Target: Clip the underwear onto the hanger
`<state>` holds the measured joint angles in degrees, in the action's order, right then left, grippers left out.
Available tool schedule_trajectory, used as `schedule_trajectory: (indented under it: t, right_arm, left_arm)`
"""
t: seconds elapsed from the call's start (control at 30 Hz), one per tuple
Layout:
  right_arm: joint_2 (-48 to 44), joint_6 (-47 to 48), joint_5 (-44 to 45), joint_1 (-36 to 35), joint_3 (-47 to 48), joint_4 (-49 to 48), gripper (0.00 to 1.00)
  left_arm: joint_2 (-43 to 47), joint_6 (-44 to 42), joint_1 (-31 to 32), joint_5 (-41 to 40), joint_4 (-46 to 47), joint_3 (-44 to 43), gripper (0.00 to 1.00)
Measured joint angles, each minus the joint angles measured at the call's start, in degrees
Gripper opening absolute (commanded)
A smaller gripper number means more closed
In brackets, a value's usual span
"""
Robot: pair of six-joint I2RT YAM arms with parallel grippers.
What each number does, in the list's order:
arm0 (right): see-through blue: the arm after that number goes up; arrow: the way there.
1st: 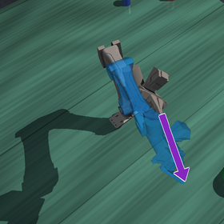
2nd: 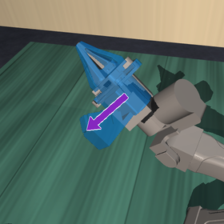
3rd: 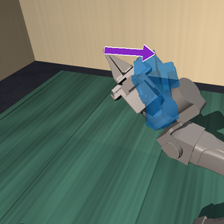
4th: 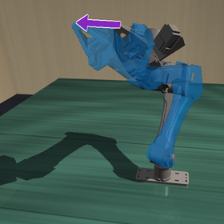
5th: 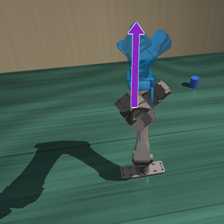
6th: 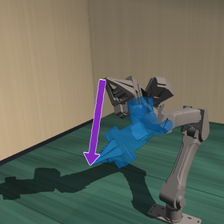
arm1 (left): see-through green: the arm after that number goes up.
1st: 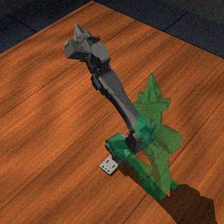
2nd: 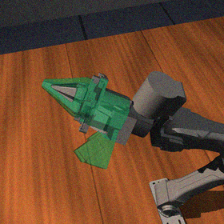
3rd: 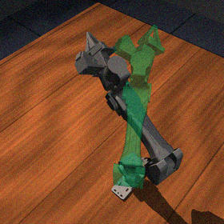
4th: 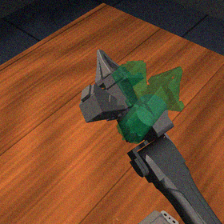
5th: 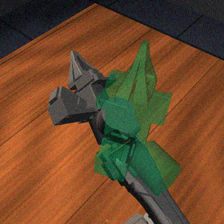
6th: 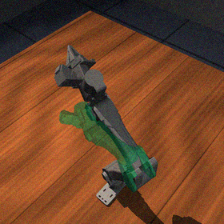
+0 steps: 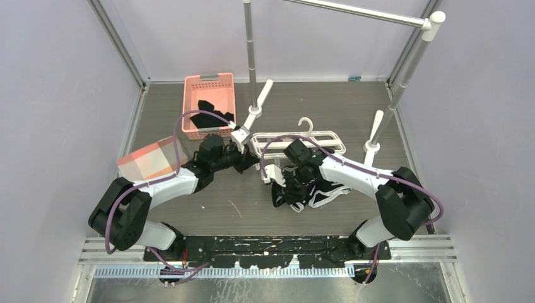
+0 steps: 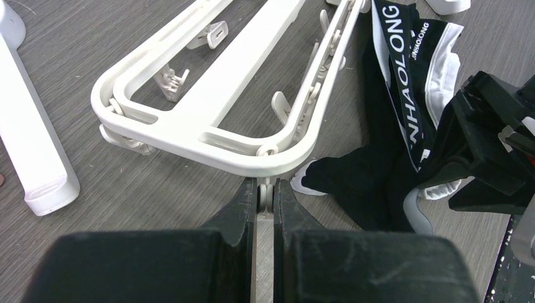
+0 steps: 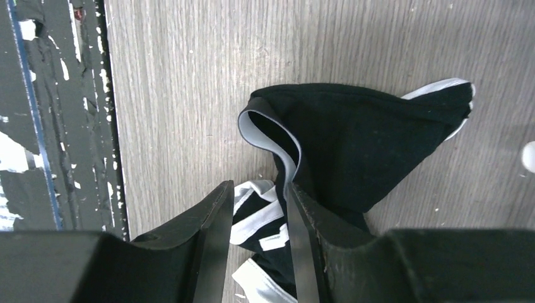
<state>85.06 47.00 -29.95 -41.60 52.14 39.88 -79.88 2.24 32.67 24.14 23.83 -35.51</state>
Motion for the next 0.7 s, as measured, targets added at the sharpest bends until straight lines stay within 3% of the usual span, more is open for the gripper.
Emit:
schedule_trajectory:
  t: [0.43, 0.7]
  right_arm:
    - [0.1, -0.3, 2.5, -3.0, 0.0, -4.4, 0.43]
    - [-0.6, 0.5, 3.5, -3.0, 0.7, -3.9, 0.63]
  left_arm:
    - [0.2, -0.1, 0.0, 0.0, -0.2, 0.0, 0.00]
    - [0.3, -0.2, 0.0, -0.3, -0.3, 0.0, 0.00]
